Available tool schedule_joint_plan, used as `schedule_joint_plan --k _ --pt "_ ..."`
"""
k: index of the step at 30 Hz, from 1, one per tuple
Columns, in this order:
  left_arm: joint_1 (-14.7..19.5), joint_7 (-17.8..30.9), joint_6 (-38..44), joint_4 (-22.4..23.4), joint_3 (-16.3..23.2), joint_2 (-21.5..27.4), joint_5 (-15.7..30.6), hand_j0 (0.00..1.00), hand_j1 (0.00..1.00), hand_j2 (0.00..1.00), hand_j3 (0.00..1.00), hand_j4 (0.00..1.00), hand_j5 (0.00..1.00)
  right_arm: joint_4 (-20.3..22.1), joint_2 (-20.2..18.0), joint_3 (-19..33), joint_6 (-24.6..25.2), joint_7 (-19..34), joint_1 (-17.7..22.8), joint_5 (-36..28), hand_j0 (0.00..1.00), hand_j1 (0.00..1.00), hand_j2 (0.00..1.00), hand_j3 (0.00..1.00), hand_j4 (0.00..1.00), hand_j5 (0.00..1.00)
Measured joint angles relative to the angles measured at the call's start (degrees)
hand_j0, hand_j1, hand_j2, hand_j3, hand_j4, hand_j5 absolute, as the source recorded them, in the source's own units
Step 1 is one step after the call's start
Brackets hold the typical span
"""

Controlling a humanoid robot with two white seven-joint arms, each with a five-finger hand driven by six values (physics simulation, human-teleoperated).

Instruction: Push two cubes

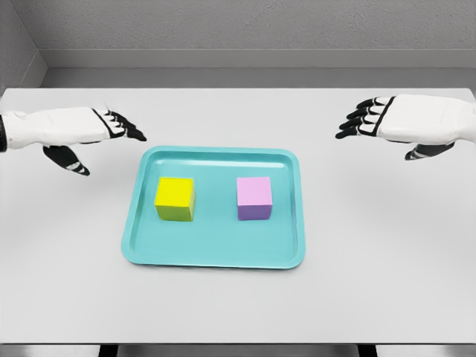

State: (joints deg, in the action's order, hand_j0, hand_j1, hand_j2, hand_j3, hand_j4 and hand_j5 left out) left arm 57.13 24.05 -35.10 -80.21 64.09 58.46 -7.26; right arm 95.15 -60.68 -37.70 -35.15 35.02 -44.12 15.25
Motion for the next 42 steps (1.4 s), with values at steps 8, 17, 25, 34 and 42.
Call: schedule_joint_plan --k 8,17,25,34,42 --pt "-0.35 8.08 -0.02 0.95 -0.02 -5.22 -9.11 0.27 0.27 0.27 0.27 0.27 0.27 0.28 -0.1 -3.52 0.03 -0.01 -1.32 -0.26 0.1 0.1 0.1 0.1 0.1 0.1" --pt "-0.7 10.82 -0.02 1.69 -0.17 -8.22 -13.16 0.06 0.06 0.06 0.06 0.06 0.06 -0.23 5.31 -14.04 0.01 -0.01 -2.46 8.7 0.13 0.13 0.13 0.13 0.13 0.13" --pt "-3.6 10.99 -0.01 3.91 0.12 -10.36 -14.71 0.07 0.07 0.07 0.07 0.07 0.07 -2.56 11.05 -17.26 0.02 -0.02 -3.87 13.83 0.19 0.19 0.19 0.19 0.19 0.19" --pt "-3.6 10.81 0.45 5.64 0.0 -11.54 -14.6 0.07 0.07 0.07 0.07 0.07 0.07 -4.82 15.76 -21.14 0.04 -0.02 -6.68 15.48 0.23 0.23 0.23 0.23 0.23 0.23" --pt "-3.16 10.68 0.27 4.99 0.1 -12.72 -18.21 0.08 0.08 0.08 0.08 0.08 0.08 -5.05 17.06 -22.37 0.03 -0.02 -7.38 15.67 0.23 0.23 0.23 0.23 0.23 0.23"
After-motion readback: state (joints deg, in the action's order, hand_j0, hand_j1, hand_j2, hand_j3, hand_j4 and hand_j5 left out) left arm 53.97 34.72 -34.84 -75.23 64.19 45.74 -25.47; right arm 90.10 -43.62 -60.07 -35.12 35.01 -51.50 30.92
